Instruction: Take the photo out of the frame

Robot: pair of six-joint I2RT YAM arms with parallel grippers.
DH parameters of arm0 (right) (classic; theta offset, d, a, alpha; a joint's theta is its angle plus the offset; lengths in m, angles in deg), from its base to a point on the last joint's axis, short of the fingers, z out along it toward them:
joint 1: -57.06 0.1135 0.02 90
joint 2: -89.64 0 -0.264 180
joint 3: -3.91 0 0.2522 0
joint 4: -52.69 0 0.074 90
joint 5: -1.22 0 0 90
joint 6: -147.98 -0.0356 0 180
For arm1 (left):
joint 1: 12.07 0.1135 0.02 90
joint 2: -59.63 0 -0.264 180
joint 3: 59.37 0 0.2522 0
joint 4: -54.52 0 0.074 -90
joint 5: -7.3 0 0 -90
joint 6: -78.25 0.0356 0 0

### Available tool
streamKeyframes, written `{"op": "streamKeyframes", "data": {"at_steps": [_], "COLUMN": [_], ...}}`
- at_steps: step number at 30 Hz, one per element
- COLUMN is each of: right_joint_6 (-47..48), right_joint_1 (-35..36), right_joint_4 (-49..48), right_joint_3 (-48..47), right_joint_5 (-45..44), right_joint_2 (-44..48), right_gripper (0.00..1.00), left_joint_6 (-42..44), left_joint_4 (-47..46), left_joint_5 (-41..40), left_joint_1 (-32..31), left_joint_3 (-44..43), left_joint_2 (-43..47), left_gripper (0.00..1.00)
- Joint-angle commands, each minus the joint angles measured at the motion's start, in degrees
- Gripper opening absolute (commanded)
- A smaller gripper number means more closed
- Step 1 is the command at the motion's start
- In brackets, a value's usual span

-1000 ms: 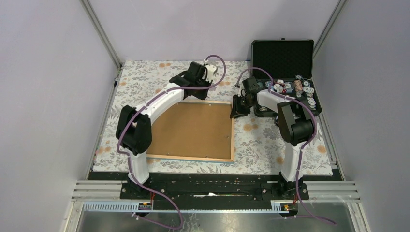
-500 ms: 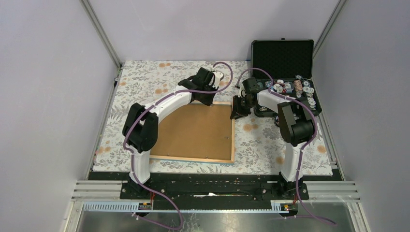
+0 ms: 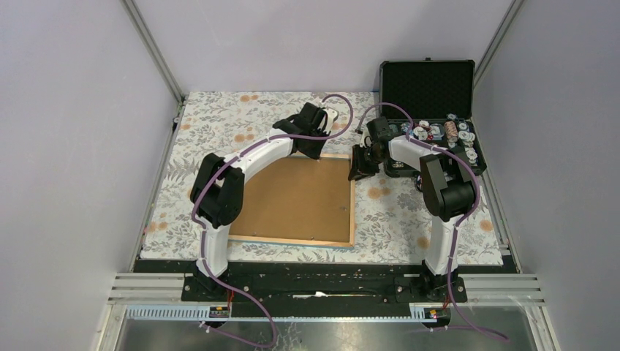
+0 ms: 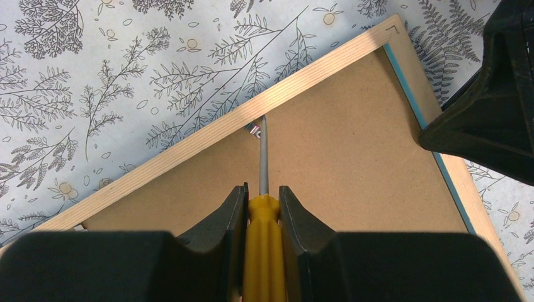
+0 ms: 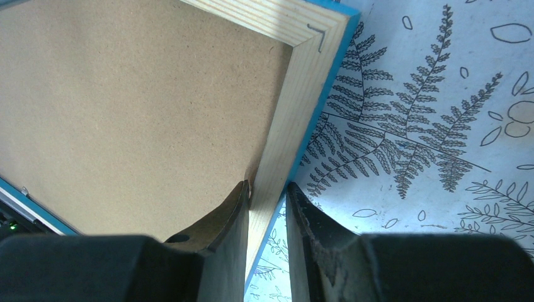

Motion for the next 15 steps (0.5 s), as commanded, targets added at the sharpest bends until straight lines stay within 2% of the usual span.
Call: {"op": "streamKeyframes", "data": {"at_steps": [1, 15], "right_joint_6": [3.1, 2.3], "right_joint_1": [0.3, 0.3], "right_joint_4": [4.7, 4.7], "right_joint_3": [0.2, 0.5], "right_joint_5": [-1.9, -3.5], "right_joint_2": [1.0, 1.1], "right_gripper": [0.00, 0.00], "left_joint_6": [0.4, 2.6], "left_joint_4": [1.2, 2.5], "left_joint_5": [-3.9, -5.8], "left_joint_1": [0.7, 1.6], "left_joint_3": [-1.4, 2.7], "left_joint_2": [0.5, 3.0], "left_gripper": [0.00, 0.00]}}
